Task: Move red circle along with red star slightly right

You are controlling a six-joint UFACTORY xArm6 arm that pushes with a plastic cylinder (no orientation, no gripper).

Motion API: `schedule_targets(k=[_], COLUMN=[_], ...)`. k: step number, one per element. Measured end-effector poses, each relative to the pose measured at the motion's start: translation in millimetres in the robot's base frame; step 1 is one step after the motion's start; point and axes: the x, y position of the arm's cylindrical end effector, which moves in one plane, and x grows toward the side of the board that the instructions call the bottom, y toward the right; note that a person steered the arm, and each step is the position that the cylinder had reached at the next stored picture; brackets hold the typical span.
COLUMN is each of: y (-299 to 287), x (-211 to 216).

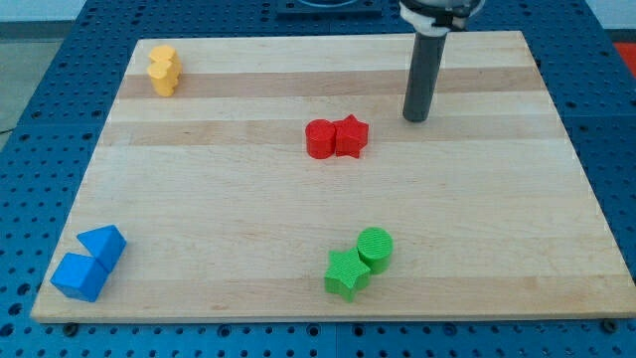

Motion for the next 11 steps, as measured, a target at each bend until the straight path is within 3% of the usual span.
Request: schedule_targets(k=[1,2,3,4,5,6,7,8,10,11], y=[-37,-39,4,-8,-72,-161,-218,-201,-59,-24], x=[18,27,34,-12,-51,-43,-7,22,29,30])
